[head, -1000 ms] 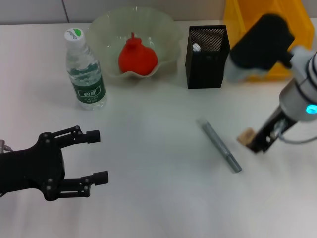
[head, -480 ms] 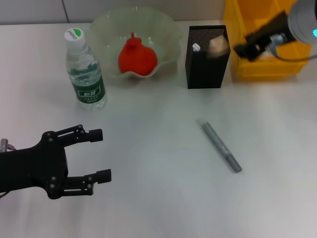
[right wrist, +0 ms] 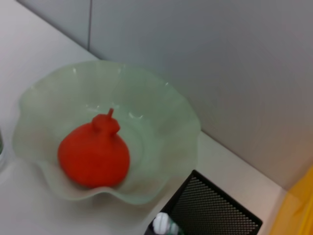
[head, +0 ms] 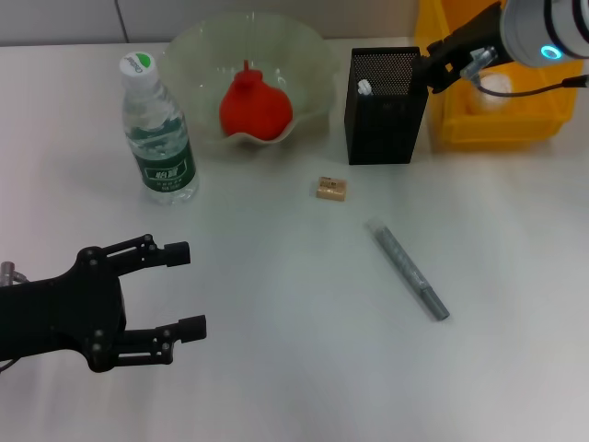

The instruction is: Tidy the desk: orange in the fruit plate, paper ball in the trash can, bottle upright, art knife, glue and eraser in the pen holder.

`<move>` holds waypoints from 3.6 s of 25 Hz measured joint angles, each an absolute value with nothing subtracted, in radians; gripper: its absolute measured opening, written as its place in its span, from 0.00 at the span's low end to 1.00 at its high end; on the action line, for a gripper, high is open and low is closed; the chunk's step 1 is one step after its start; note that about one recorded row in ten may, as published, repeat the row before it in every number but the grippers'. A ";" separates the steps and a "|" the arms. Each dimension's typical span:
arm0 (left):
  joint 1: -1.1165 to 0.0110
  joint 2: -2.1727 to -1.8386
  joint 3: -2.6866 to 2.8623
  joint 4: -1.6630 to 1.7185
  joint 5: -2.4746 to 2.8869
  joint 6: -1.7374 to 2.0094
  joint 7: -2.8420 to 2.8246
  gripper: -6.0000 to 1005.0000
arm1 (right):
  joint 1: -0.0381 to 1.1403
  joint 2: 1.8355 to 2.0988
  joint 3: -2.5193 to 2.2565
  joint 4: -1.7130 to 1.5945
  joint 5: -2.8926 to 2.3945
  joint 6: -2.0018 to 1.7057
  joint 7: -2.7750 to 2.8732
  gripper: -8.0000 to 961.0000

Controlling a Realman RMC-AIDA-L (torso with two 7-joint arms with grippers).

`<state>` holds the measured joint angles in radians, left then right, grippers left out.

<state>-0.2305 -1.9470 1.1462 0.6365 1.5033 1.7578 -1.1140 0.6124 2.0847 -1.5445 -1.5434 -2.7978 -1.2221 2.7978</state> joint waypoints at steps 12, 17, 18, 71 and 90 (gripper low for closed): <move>-0.240 -1.945 1.146 0.637 1.503 1.747 -1.115 0.85 | 0.659 2.085 -1.613 -1.566 -2.790 -1.381 2.797 0.27; -0.241 -1.944 1.146 0.637 1.505 1.736 -1.115 0.85 | 0.692 2.084 -1.646 -1.492 -2.736 -1.386 2.783 0.36; -0.241 -1.944 1.146 0.637 1.505 1.734 -1.115 0.85 | 0.701 2.084 -1.647 -1.461 -2.712 -1.378 2.773 0.38; -0.255 -1.959 1.157 0.615 1.506 1.709 -1.115 0.85 | 0.761 2.089 -1.778 -0.886 -2.414 -0.808 2.628 0.54; -0.259 -1.959 1.154 0.613 1.506 1.706 -1.123 0.85 | 0.665 2.082 -1.759 -1.153 -2.407 -0.947 2.628 0.27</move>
<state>-0.2587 -1.9588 1.1543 0.6128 1.5063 1.7059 -1.1227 0.6651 2.0816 -1.7586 -1.1532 -2.4073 -0.9474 2.6281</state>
